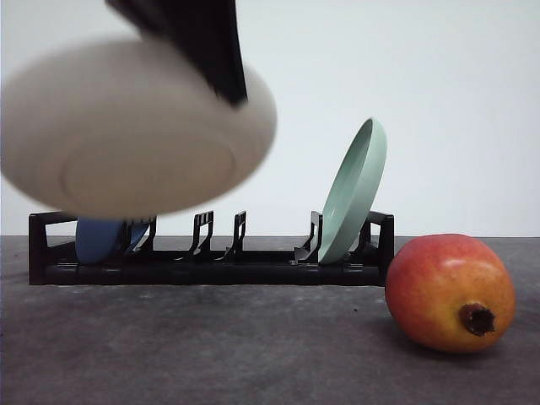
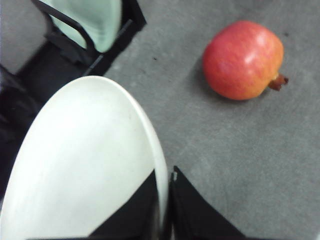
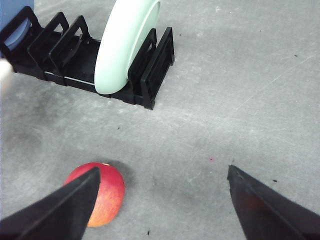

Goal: Place pomegranate in white plate

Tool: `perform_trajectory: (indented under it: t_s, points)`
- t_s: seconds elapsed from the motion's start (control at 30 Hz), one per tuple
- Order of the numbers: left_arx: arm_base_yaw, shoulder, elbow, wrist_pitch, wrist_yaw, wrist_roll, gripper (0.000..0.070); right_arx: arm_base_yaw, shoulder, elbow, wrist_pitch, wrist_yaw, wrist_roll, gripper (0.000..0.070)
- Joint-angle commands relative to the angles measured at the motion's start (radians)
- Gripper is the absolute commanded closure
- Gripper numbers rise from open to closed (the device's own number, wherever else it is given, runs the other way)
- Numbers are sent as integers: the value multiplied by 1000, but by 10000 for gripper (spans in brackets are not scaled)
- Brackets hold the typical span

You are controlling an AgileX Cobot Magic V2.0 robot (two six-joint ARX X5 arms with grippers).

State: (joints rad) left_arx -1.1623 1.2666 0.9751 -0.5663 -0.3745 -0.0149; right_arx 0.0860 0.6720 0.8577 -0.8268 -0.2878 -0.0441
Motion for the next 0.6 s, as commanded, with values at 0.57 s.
perform_trajectory:
  t_s: [0.57]
  points:
    - [-76,279,-163,383,-29,56,695,4,6,20,2,-3,18,184]
